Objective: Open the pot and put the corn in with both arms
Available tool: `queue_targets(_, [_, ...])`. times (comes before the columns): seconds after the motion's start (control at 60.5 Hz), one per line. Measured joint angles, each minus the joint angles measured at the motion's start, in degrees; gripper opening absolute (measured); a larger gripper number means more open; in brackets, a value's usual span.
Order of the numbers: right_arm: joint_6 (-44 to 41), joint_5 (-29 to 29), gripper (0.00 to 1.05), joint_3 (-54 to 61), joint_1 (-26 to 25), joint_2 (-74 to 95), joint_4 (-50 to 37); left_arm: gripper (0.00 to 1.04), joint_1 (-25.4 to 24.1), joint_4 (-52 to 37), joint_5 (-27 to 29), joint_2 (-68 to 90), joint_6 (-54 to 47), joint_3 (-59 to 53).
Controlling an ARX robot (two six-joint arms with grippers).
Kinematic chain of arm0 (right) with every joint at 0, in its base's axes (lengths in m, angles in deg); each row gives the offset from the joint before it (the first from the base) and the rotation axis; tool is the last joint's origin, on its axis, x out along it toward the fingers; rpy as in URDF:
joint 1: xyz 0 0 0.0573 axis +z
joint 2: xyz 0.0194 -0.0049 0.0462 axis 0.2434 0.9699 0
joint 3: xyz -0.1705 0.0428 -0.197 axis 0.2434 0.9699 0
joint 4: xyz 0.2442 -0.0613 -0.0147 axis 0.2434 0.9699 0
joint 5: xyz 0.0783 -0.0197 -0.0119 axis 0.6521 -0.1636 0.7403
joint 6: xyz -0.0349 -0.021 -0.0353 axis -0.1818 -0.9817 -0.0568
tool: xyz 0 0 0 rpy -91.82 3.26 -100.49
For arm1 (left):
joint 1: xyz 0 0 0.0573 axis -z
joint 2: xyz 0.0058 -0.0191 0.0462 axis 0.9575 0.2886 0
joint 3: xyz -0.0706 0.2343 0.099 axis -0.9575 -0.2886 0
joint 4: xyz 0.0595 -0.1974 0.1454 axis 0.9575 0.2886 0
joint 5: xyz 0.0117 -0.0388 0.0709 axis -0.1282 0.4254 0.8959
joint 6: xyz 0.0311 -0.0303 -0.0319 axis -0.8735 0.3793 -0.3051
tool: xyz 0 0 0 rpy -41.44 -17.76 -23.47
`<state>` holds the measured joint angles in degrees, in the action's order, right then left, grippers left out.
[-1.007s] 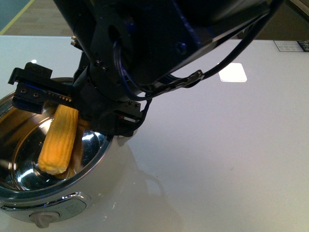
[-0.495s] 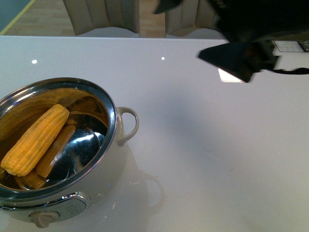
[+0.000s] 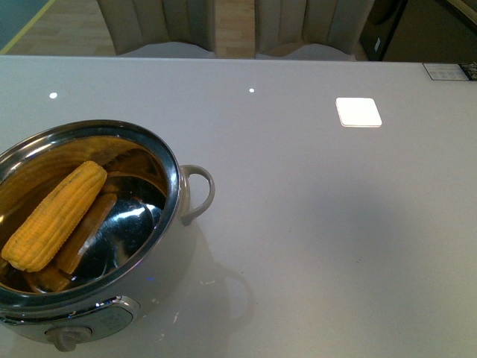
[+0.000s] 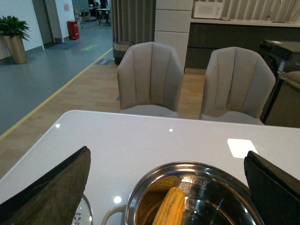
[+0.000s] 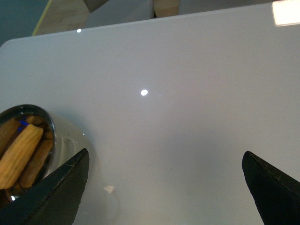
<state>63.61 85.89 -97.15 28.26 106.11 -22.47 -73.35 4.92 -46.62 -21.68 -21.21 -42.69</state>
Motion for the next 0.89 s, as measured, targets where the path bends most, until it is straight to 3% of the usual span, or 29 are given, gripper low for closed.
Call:
queue_targets(0.248, [-2.2,-3.1,0.96,6.3,-5.5,-23.0,14.5,0.98,0.0,0.0,0.0,0.0,0.0,0.0])
queue_targets(0.694, [-3.1,-3.7,0.96,6.3,-7.3,-28.3,17.4,0.98,0.0,0.0,0.0,0.0,0.0,0.0])
queue_targets(0.809, [-8.6,-6.8,0.81,14.2,-7.3,-32.9,-0.3,0.98,0.0,0.0,0.0,0.0,0.0,0.0])
queue_targets(0.892, [-11.1,-1.9,0.67,18.9,-11.2,-36.3,-9.9,0.98,0.0,0.0,0.0,0.0,0.0,0.0])
